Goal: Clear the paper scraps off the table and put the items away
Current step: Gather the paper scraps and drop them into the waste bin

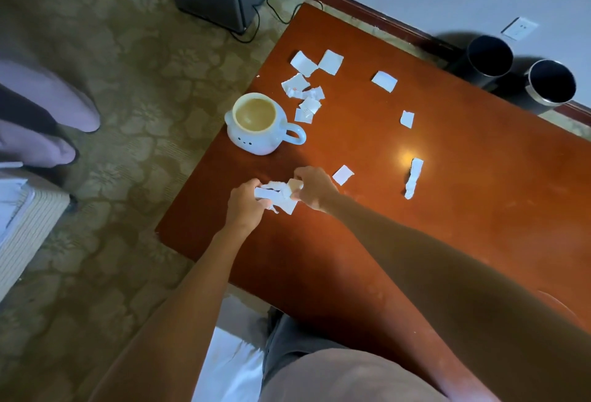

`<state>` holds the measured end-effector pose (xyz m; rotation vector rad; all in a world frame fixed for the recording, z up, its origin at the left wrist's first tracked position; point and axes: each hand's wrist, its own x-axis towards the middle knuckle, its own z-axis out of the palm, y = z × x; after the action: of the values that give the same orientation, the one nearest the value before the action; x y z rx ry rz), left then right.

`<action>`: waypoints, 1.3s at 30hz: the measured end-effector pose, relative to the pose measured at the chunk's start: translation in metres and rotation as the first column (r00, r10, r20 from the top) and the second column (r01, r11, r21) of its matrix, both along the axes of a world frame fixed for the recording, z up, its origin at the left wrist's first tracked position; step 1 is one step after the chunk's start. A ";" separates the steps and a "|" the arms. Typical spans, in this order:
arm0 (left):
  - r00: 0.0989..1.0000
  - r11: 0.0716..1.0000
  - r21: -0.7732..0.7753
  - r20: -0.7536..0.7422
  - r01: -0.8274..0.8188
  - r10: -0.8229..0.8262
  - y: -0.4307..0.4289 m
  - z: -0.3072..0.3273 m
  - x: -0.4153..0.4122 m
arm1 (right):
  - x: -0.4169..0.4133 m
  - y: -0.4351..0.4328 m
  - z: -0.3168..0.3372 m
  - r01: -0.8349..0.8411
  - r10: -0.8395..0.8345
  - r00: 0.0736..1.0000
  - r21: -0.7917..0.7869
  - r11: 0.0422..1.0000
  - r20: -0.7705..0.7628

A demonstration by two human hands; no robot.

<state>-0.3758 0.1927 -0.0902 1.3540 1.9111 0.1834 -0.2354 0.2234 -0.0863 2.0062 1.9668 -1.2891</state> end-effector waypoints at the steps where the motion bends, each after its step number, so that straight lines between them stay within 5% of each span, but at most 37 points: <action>1: 1.000 1.000 0.010 0.005 -0.016 0.016 0.000 0.002 0.001 | 0.004 0.000 0.001 0.035 -0.035 0.999 -0.009 0.999 -0.026; 7: 0.998 0.999 0.020 0.058 -0.041 0.040 0.007 0.015 0.011 | 0.043 -0.002 0.008 0.231 -0.236 0.964 -0.053 0.971 -0.120; 19: 0.951 0.949 0.075 0.035 0.305 -0.309 0.033 0.010 0.113 | 0.148 -0.032 0.015 0.599 -0.618 0.770 -0.154 0.786 -0.161; 24: 0.927 0.917 0.135 -0.074 0.376 -0.369 0.039 -0.002 0.139 | 0.172 -0.026 0.007 0.721 -0.721 0.693 0.018 0.692 -0.022; 30: 0.853 0.865 0.098 -0.256 0.491 -0.455 0.038 -0.007 0.143 | 0.166 -0.017 -0.007 0.694 -0.710 0.697 0.159 0.702 0.096; 39: 0.902 0.901 0.092 -0.138 0.423 -0.409 0.037 -0.002 0.145 | 0.156 -0.019 -0.005 0.690 -0.709 0.702 0.180 0.702 0.075</action>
<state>-0.2313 0.2299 -0.0918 1.8579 1.6717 0.0053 -0.0798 0.2046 -0.0913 2.9955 1.2599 -1.0486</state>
